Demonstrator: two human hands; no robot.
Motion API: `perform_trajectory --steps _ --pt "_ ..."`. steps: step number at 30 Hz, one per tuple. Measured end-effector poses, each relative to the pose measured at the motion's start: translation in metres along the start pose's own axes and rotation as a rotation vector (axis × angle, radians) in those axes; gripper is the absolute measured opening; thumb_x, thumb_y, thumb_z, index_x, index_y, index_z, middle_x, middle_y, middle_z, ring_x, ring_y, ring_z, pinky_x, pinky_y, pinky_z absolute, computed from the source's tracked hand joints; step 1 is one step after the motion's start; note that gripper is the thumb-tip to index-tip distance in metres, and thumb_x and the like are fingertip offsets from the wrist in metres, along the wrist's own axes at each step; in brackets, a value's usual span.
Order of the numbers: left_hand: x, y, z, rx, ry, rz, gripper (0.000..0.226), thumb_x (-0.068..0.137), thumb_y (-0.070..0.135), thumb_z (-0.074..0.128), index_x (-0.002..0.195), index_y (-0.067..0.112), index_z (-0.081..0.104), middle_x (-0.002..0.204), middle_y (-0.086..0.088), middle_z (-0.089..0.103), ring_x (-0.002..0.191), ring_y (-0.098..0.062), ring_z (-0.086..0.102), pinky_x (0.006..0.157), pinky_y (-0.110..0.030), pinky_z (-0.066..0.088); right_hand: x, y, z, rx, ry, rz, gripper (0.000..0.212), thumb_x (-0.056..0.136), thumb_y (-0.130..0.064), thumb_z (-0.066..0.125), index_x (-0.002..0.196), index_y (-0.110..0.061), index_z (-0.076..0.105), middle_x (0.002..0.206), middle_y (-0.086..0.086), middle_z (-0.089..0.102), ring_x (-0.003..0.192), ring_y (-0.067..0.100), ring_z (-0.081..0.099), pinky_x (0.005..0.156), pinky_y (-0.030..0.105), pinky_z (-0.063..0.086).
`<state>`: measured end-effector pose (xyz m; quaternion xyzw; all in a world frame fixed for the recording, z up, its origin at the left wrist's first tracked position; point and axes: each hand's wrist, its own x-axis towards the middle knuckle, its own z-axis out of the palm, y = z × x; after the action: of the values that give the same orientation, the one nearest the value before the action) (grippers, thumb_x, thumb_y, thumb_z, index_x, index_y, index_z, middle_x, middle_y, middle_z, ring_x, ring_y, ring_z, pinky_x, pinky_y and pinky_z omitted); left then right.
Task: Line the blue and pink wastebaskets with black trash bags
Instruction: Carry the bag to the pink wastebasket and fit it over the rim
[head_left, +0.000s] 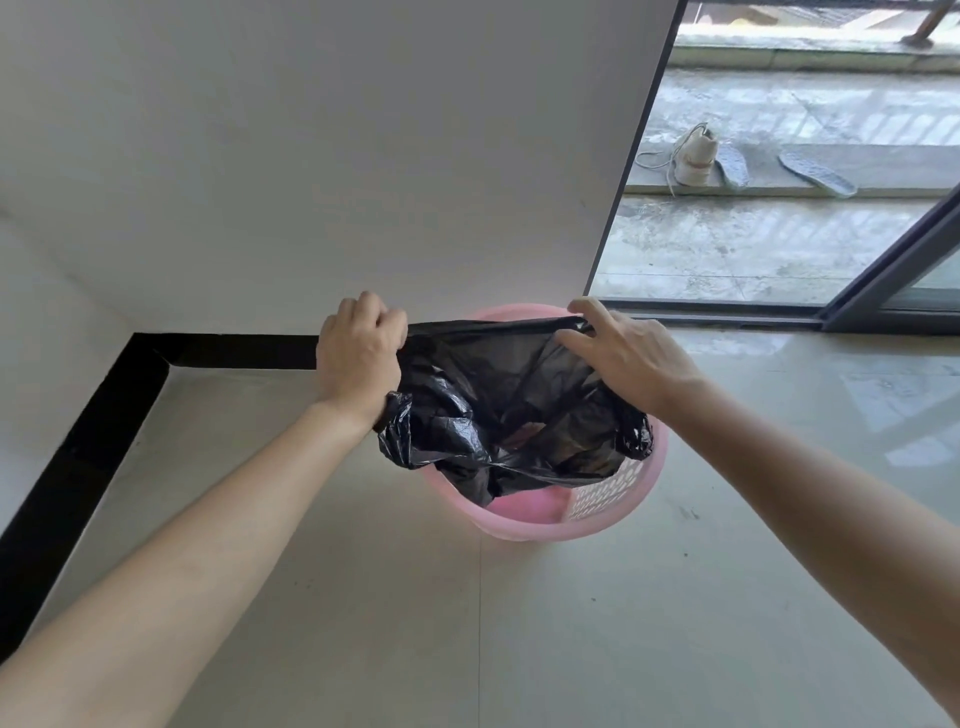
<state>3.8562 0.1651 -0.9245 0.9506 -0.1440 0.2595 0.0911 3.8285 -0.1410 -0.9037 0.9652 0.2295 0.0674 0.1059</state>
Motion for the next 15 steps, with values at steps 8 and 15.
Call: perform_trajectory --steps 8,15 --pt "0.016 0.023 0.030 -0.235 -0.371 -0.293 0.029 0.094 0.015 0.039 0.096 0.011 0.068 0.107 -0.015 0.066 0.096 -0.037 0.057 0.073 -0.040 0.045 0.021 -0.005 0.016 0.054 0.091 0.219 0.043 0.091 -0.029 0.043 0.128 -0.010 0.051 0.112 0.012 0.058 0.099 0.032 0.054 0.091 0.045 0.039" --pt "0.010 0.042 0.049 -0.241 -0.597 -0.268 0.045 0.090 0.020 0.053 0.132 0.016 0.038 0.105 -0.014 0.064 0.096 -0.039 0.060 0.071 -0.036 0.040 0.033 -0.003 0.025 0.229 -0.071 0.394 0.049 0.091 -0.035 0.044 0.135 -0.013 0.045 0.118 0.015 0.055 0.108 0.036 0.054 0.088 0.045 0.044"
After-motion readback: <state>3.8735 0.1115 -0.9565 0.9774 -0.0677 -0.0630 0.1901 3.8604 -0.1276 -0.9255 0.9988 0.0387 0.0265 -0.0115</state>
